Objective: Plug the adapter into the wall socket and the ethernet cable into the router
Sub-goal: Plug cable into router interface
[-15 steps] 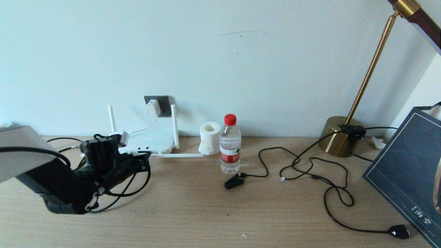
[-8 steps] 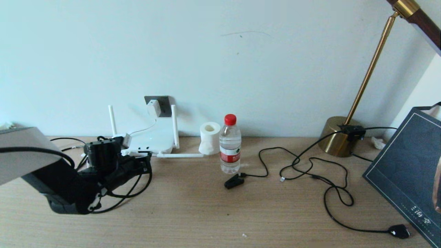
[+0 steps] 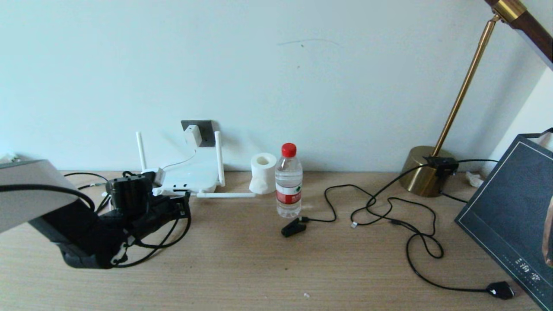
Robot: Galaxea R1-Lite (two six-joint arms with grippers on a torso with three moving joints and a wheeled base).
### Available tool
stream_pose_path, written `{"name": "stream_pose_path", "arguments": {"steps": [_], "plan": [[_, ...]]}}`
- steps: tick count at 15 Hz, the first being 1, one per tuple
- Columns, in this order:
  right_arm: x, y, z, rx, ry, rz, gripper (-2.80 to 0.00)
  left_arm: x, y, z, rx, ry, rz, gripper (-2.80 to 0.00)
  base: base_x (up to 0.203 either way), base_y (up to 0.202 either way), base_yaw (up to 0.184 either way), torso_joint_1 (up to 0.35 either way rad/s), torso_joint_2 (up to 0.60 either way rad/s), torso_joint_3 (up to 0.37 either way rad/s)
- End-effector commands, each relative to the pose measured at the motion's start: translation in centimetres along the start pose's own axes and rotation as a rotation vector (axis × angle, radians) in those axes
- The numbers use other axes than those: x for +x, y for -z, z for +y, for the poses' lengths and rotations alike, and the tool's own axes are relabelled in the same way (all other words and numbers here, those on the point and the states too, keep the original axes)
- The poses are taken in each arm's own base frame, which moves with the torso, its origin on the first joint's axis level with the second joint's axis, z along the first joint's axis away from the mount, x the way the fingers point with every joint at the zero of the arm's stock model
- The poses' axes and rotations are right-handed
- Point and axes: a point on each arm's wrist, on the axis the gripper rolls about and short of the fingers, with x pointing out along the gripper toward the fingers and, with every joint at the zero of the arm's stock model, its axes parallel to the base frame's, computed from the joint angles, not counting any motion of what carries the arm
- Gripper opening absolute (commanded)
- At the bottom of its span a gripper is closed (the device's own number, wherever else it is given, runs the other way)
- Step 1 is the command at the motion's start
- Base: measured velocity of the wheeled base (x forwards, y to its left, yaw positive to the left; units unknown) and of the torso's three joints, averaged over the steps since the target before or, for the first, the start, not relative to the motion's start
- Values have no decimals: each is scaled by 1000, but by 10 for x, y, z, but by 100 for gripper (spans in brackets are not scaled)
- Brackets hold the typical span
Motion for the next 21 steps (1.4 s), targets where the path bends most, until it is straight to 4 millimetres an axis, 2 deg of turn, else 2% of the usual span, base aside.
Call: {"name": "stream_pose_path", "arguments": {"steps": [1, 7, 21], "plan": [[0, 0, 0, -1, -1, 0, -280, -2, -2, -1, 0, 2, -11, -280, 0, 0, 0, 0, 0, 0], [0, 0, 0, -1, -1, 0, -280, -7, -8, -2, 2, 4, -28, -280, 0, 0, 0, 0, 0, 0], [0, 0, 0, -1, -1, 0, -280, -11, -8, -2, 2, 3, -25, -280, 0, 0, 0, 0, 0, 0]]}}
